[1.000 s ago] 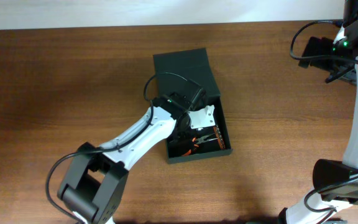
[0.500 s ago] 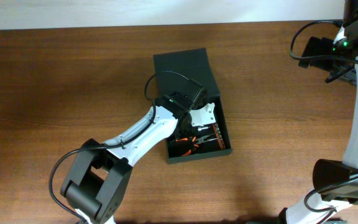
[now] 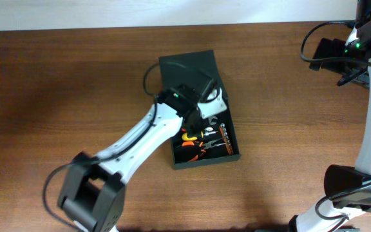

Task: Pack container
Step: 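Withdraw the left arm from the box to the left side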

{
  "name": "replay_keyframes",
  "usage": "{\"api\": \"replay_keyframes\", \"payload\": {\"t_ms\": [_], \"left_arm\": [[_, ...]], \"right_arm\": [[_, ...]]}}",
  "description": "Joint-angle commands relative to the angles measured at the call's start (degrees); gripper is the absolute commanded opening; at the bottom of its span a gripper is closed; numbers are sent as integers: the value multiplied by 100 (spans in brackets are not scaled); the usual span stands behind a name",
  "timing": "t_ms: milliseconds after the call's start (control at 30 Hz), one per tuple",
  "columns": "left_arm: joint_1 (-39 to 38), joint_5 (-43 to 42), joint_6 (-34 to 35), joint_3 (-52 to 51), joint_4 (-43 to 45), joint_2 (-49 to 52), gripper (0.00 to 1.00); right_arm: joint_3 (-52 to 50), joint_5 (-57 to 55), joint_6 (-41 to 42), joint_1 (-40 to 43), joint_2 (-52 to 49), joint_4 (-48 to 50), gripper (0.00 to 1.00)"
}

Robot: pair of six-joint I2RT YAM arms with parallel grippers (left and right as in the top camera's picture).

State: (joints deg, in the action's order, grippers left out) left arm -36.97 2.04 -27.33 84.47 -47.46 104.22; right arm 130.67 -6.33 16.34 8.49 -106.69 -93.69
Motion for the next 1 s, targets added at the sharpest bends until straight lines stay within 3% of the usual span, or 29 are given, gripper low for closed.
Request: {"api": "replay_keyframes", "payload": {"t_ms": [0, 167, 300, 500, 667, 800, 833, 867, 967], "left_arm": [[9, 122, 695, 538, -234, -697, 31], [374, 367, 1727, 909, -833, -1307, 29], [1051, 557, 2380, 925, -1412, -1716, 19], [2614, 551, 2750, 925, -2306, -2046, 25], [3891, 498, 2826, 925, -2763, -2068, 50], [4656, 376, 2824, 925, -2778, -2068, 56], [4780, 376, 2824, 922, -2763, -2068, 66], [4900, 378, 2822, 922, -2758, -2068, 99], [5134, 380, 2820, 922, -2763, -2068, 99]], "right_arm": [[-7, 11, 15, 20, 46, 0, 99], [-7, 11, 17, 20, 46, 0, 99], [-7, 13, 17, 20, 46, 0, 99], [-7, 13, 17, 20, 46, 0, 99], [-7, 11, 17, 20, 46, 0, 99], [-7, 13, 17, 20, 46, 0, 99], [-7, 11, 17, 20, 46, 0, 99], [-7, 11, 17, 20, 46, 0, 99], [-7, 13, 17, 20, 46, 0, 99]]}}
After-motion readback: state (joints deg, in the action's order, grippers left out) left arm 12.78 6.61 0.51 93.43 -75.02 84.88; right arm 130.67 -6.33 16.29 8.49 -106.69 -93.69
